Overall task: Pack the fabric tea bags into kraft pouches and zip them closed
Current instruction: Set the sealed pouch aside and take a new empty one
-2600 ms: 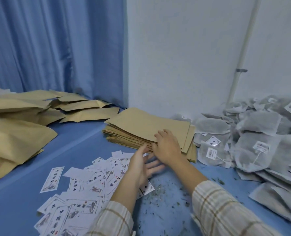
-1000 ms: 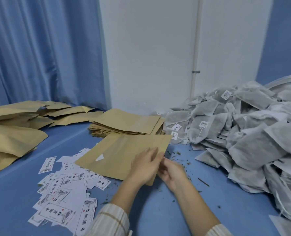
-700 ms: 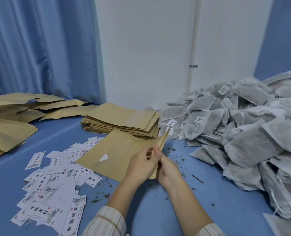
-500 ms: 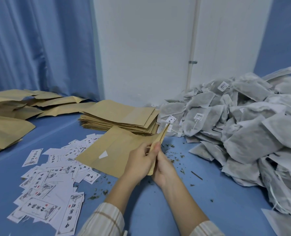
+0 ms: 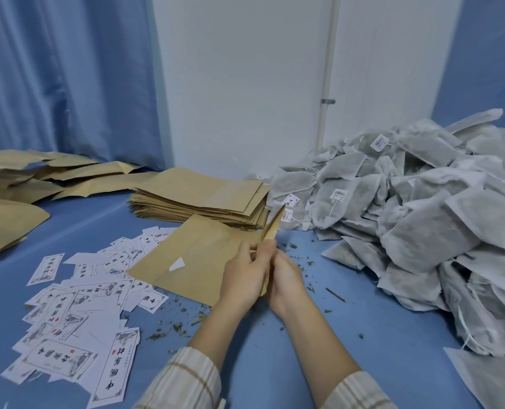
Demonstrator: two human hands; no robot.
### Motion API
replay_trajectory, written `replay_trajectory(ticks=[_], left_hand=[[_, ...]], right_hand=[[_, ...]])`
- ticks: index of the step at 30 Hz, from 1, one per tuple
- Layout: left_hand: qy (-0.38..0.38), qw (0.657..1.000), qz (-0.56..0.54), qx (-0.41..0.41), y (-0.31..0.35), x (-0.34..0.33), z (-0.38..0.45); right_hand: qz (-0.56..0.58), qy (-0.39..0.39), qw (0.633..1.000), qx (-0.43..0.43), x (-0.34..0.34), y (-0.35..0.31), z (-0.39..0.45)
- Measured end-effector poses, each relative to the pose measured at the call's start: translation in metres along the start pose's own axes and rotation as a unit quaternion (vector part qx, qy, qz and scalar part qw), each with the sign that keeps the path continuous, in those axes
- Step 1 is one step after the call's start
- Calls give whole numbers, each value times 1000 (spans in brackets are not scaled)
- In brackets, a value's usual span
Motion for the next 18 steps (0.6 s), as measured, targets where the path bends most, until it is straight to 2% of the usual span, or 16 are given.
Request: replay_trajectory(ticks=[1, 3, 6, 8, 11, 13, 16, 18], left_hand=[[3, 1000, 9, 2, 2, 2, 2], [26, 998, 50, -9, 8, 10, 7], [64, 989, 127, -47, 19, 17, 11], [83, 973, 199, -76, 25, 14, 8], [141, 965, 205, -80, 27, 17, 2], [198, 961, 180, -63, 26, 27, 0], [232, 958, 158, -65, 28, 33, -1], [213, 957, 179, -87, 35, 30, -3]], right_hand=[[-101, 43, 994, 29, 5, -7, -1], [-277, 91, 952, 96, 7, -24, -4], [-392, 70, 906, 141, -1, -30, -7], [-435, 90, 880, 165, -3, -30, -10], [-422, 187, 861, 211, -2, -31, -19], [-368, 236, 878, 194, 3, -29, -23], [-302, 216, 916, 152, 8, -25, -19], [-310, 206, 914, 159, 14, -34, -20]])
Point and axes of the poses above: each hand's wrist, its own z-axis towards the middle knuckle, its own x-axis out of the back of the hand, y = z × x, the point moved 7 cm from there along z, towards the middle knuckle, and after that the axes turned 11 degrees about -z, right-handed, at the moved point
